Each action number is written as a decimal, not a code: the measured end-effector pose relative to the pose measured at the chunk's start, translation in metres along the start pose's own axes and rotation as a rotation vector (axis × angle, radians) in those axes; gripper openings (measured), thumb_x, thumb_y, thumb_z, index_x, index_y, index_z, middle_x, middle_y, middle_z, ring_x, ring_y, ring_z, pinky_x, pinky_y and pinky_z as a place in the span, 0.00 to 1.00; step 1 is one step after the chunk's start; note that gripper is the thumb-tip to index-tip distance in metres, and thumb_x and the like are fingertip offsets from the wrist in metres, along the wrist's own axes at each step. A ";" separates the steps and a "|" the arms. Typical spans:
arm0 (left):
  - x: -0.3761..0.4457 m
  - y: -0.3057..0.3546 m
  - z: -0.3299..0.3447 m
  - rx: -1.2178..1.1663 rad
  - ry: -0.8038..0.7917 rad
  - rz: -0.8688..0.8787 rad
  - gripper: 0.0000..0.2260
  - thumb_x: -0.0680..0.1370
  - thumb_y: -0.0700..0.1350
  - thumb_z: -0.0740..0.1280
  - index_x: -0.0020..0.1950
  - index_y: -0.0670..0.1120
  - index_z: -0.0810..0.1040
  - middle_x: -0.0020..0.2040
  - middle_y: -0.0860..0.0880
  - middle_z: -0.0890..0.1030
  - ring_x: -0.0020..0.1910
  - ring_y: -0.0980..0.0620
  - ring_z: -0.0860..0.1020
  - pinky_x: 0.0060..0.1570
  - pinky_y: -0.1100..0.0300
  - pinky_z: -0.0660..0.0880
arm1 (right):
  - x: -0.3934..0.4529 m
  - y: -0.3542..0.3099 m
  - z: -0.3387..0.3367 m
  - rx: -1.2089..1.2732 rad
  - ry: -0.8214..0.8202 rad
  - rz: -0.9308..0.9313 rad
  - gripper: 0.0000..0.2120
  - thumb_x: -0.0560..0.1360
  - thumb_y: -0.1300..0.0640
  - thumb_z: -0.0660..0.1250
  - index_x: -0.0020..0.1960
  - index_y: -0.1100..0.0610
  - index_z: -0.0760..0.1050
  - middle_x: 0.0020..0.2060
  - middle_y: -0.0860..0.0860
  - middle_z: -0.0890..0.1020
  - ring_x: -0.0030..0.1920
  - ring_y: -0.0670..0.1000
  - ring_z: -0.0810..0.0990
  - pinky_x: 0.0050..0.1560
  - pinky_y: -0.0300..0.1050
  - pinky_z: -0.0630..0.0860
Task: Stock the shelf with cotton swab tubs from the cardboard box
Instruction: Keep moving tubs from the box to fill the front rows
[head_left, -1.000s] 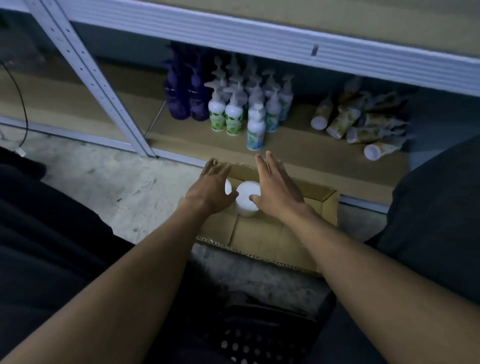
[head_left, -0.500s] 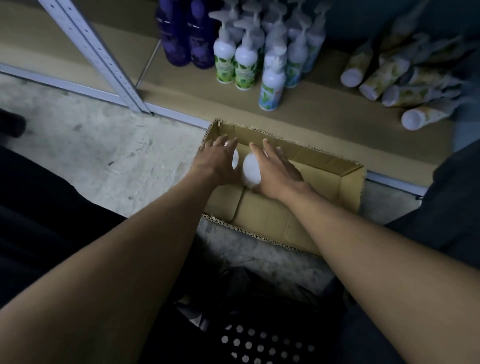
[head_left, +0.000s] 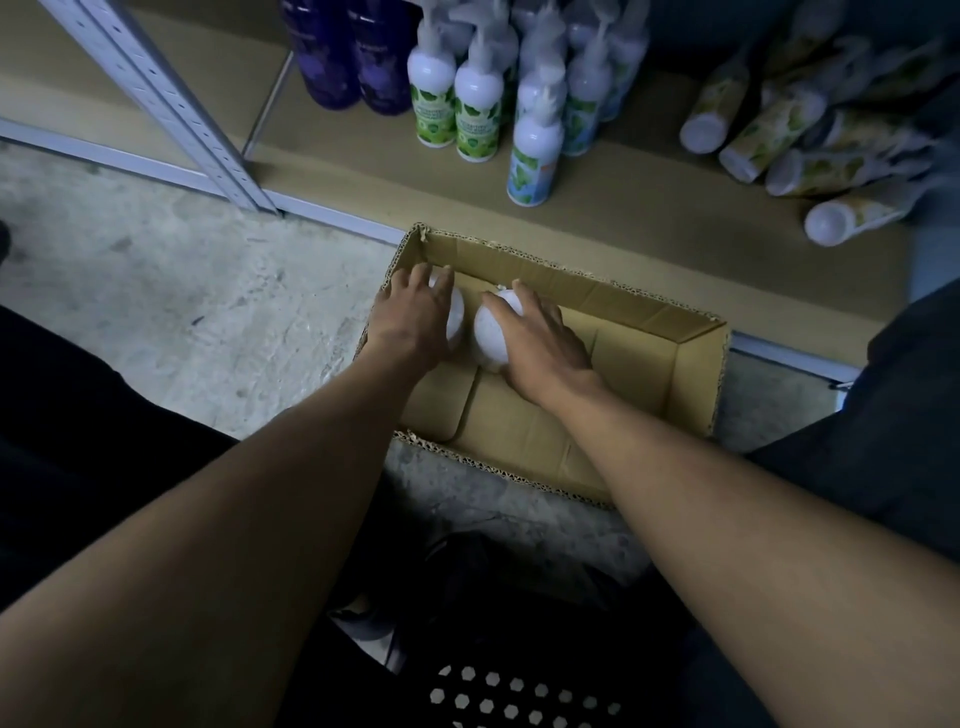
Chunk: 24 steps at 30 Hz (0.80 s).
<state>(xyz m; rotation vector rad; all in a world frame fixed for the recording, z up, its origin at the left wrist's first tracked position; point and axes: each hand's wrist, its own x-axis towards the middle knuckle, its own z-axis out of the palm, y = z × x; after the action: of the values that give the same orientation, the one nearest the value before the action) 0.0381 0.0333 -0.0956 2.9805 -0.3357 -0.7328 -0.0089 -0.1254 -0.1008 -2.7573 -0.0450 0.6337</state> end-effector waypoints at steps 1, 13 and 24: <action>0.000 0.000 0.000 0.012 0.003 0.001 0.39 0.75 0.47 0.70 0.81 0.48 0.53 0.78 0.44 0.57 0.75 0.41 0.57 0.68 0.45 0.64 | 0.000 0.000 0.000 -0.006 0.007 -0.001 0.41 0.73 0.66 0.69 0.78 0.43 0.56 0.79 0.50 0.52 0.74 0.61 0.59 0.64 0.56 0.71; -0.017 0.005 -0.028 0.053 -0.066 -0.002 0.41 0.74 0.46 0.72 0.81 0.49 0.52 0.78 0.44 0.56 0.75 0.41 0.58 0.66 0.43 0.68 | -0.012 -0.008 -0.027 -0.015 0.036 0.052 0.40 0.74 0.60 0.71 0.79 0.42 0.55 0.76 0.51 0.56 0.71 0.62 0.62 0.60 0.56 0.73; -0.065 0.015 -0.086 -0.019 -0.034 0.057 0.43 0.70 0.42 0.75 0.80 0.49 0.55 0.79 0.45 0.54 0.76 0.41 0.57 0.66 0.43 0.71 | -0.052 -0.021 -0.089 0.063 0.078 0.040 0.42 0.70 0.50 0.75 0.78 0.40 0.57 0.73 0.51 0.59 0.68 0.61 0.64 0.60 0.55 0.75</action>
<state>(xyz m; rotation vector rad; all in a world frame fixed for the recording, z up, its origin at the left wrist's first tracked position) 0.0190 0.0328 0.0111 2.9301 -0.4119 -0.7773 -0.0167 -0.1365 0.0037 -2.7247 0.0463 0.5277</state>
